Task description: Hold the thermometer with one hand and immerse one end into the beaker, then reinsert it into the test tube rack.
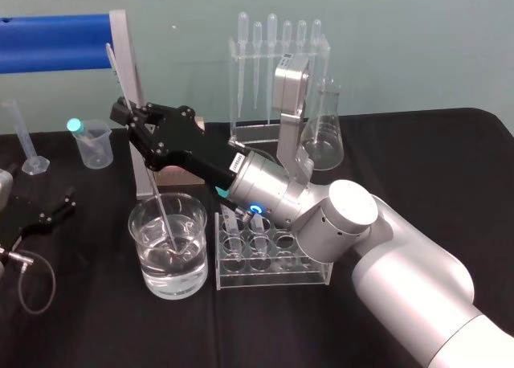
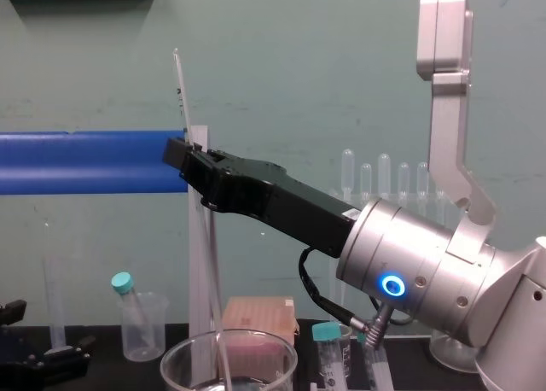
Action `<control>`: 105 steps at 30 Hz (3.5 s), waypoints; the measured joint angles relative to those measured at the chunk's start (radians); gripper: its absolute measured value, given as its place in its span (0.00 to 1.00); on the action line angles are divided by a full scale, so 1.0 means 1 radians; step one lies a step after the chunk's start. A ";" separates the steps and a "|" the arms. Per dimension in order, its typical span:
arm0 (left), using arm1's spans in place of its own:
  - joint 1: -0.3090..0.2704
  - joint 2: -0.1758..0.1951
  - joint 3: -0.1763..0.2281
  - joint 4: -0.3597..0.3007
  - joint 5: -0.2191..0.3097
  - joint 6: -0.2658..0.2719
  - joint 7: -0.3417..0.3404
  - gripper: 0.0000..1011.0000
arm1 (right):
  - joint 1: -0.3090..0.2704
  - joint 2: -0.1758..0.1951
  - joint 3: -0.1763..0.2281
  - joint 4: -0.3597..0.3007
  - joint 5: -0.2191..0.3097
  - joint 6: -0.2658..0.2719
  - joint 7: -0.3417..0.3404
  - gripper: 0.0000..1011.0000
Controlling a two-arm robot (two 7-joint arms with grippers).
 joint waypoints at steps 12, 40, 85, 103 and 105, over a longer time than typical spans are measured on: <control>0.000 0.000 0.000 0.000 0.000 0.000 0.000 1.00 | 0.000 0.000 0.000 0.000 0.000 0.000 0.000 0.05; 0.000 0.000 0.000 0.000 0.000 0.000 0.000 1.00 | 0.000 0.000 0.000 0.000 0.000 0.000 0.000 0.05; 0.000 0.000 0.000 0.000 0.000 0.000 0.000 1.00 | 0.000 0.000 0.000 0.000 0.000 0.000 0.000 0.05; 0.000 0.000 0.000 0.000 0.000 0.000 0.000 1.00 | 0.000 0.000 0.000 0.000 0.000 0.000 0.000 0.05; 0.000 0.000 0.000 0.000 0.000 0.000 0.000 1.00 | 0.000 0.000 0.000 0.000 0.000 0.000 0.000 0.05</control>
